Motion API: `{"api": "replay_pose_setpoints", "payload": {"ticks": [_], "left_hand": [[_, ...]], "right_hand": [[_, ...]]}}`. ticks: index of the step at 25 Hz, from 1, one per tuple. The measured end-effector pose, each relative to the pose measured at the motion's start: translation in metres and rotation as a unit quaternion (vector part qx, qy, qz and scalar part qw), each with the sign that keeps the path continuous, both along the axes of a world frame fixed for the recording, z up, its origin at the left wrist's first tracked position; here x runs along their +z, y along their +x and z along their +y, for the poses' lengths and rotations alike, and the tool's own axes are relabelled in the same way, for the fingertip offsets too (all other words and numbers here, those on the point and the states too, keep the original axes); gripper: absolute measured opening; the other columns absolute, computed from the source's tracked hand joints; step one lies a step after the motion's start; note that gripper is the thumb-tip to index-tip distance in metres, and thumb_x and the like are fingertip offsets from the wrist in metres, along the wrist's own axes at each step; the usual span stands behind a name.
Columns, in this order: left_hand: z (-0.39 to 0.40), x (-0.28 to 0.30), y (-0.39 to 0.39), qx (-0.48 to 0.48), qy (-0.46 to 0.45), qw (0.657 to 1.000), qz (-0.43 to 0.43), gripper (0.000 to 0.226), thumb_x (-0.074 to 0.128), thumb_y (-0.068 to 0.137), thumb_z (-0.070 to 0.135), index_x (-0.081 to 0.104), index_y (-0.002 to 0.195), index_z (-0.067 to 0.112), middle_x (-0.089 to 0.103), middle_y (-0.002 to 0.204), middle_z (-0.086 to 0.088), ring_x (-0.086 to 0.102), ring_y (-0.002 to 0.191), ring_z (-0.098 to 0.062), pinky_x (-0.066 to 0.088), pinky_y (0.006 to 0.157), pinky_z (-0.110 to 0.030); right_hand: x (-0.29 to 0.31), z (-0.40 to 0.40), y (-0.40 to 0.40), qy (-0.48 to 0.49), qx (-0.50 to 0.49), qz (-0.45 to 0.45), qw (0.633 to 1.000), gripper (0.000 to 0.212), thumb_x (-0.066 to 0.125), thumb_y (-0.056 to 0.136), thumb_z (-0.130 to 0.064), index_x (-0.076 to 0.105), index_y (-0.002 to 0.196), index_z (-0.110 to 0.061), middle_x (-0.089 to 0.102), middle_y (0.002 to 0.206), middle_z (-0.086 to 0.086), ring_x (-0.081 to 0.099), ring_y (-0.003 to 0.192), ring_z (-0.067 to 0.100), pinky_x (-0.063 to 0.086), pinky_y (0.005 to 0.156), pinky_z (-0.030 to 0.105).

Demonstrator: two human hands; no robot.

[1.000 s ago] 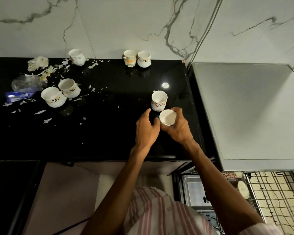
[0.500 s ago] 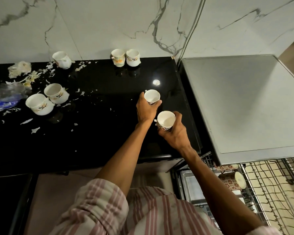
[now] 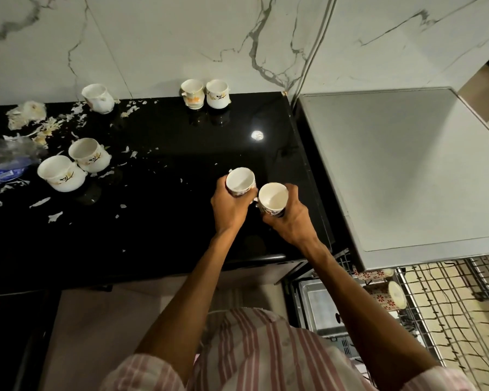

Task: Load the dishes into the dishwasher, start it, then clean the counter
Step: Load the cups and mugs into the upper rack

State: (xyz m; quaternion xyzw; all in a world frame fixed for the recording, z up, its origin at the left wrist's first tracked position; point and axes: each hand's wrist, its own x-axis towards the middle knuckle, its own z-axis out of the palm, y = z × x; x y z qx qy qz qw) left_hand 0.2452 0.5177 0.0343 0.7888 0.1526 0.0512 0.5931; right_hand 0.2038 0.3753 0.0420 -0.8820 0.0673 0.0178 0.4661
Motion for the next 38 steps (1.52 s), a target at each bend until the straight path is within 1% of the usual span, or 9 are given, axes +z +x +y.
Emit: {"api": "replay_pose_setpoints", "payload": {"ticks": [3, 7, 15, 20, 25, 30, 32, 35, 38], "left_hand": [[0.008, -0.001, -0.029, 0.037, -0.046, 0.998, 0.010, 0.059, 0.084, 0.070, 0.028, 0.058, 0.122, 0.017, 0.065, 0.106, 0.009, 0.062, 0.095, -0.005, 0.045, 0.070, -0.005], [0.017, 0.006, -0.053, 0.054, -0.105, 0.993, 0.007, 0.055, 0.082, 0.073, 0.024, 0.060, 0.123, 0.014, 0.068, 0.110, 0.002, 0.066, 0.097, -0.008, 0.053, 0.076, -0.017], [0.005, 0.019, -0.095, -0.032, -0.197, 0.979, 0.045, 0.041, 0.074, 0.082, 0.016, 0.062, 0.120, 0.009, 0.069, 0.108, -0.001, 0.067, 0.095, -0.004, 0.053, 0.072, -0.016], [-0.023, 0.034, -0.121, -0.112, -0.260, 0.955, 0.086, 0.026, 0.071, 0.084, 0.014, 0.064, 0.107, 0.023, 0.074, 0.095, 0.009, 0.069, 0.093, -0.006, 0.056, 0.079, -0.023], [-0.066, 0.043, -0.144, -0.161, -0.296, 0.932, 0.130, 0.046, 0.075, 0.066, 0.031, 0.068, 0.108, 0.013, 0.073, 0.102, -0.006, 0.069, 0.097, -0.020, 0.055, 0.079, -0.028], [-0.104, 0.049, -0.172, -0.199, -0.382, 0.880, 0.198, 0.030, 0.066, 0.072, 0.023, 0.068, 0.101, 0.014, 0.073, 0.096, -0.004, 0.068, 0.093, -0.016, 0.054, 0.082, -0.030], [-0.115, 0.050, -0.184, -0.184, -0.427, 0.850, 0.247, 0.032, 0.062, 0.073, 0.022, 0.066, 0.103, 0.012, 0.072, 0.099, -0.006, 0.066, 0.096, -0.017, 0.052, 0.088, -0.030], [-0.128, 0.046, -0.202, -0.163, -0.448, 0.823, 0.309, 0.040, 0.071, 0.071, 0.016, 0.064, 0.111, 0.010, 0.070, 0.106, -0.010, 0.061, 0.105, -0.022, 0.045, 0.099, -0.036], [-0.144, 0.038, -0.223, -0.180, -0.410, 0.824, 0.347, 0.041, 0.073, 0.072, 0.020, 0.064, 0.112, 0.011, 0.070, 0.104, -0.009, 0.062, 0.102, -0.022, 0.047, 0.092, -0.034]], "right_hand": [[-0.001, -0.002, -0.009, -0.001, 0.003, -0.003, 1.000, 0.072, 0.080, 0.077, -0.026, 0.033, 0.131, -0.017, 0.054, 0.122, 0.004, 0.056, 0.103, 0.016, 0.048, 0.069, 0.016], [-0.002, -0.005, -0.026, 0.007, -0.031, -0.013, 0.999, 0.073, 0.082, 0.076, -0.027, 0.034, 0.130, -0.017, 0.052, 0.114, -0.002, 0.057, 0.097, 0.015, 0.044, 0.059, 0.001], [0.012, -0.028, -0.074, 0.077, -0.140, 0.035, 0.986, 0.074, 0.086, 0.070, -0.037, 0.037, 0.125, -0.022, 0.053, 0.106, -0.014, 0.059, 0.097, 0.006, 0.048, 0.068, 0.009], [0.028, -0.064, -0.126, 0.109, -0.169, 0.038, 0.979, 0.074, 0.086, 0.071, -0.025, 0.039, 0.127, -0.017, 0.053, 0.112, -0.002, 0.056, 0.095, 0.003, 0.047, 0.062, 0.004], [0.032, -0.101, -0.181, 0.163, -0.210, 0.047, 0.963, 0.076, 0.089, 0.063, -0.042, 0.045, 0.123, -0.026, 0.059, 0.114, -0.001, 0.060, 0.103, 0.011, 0.054, 0.078, 0.020], [0.037, -0.130, -0.223, 0.216, -0.249, 0.059, 0.942, 0.075, 0.077, 0.061, -0.057, 0.047, 0.126, -0.035, 0.061, 0.116, -0.007, 0.060, 0.099, -0.001, 0.050, 0.071, 0.014], [0.029, -0.142, -0.241, 0.227, -0.266, 0.068, 0.935, 0.088, 0.077, 0.058, -0.064, 0.044, 0.134, -0.035, 0.059, 0.124, -0.006, 0.060, 0.109, 0.008, 0.054, 0.085, 0.030], [0.018, -0.154, -0.263, 0.287, -0.292, 0.082, 0.909, 0.074, 0.080, 0.059, -0.057, 0.052, 0.126, -0.041, 0.066, 0.114, -0.007, 0.065, 0.105, 0.018, 0.056, 0.088, 0.041], [0.009, -0.167, -0.283, 0.382, -0.308, 0.093, 0.866, 0.074, 0.085, 0.057, -0.055, 0.059, 0.122, -0.029, 0.071, 0.111, 0.000, 0.068, 0.099, 0.023, 0.057, 0.085, 0.041]]}}
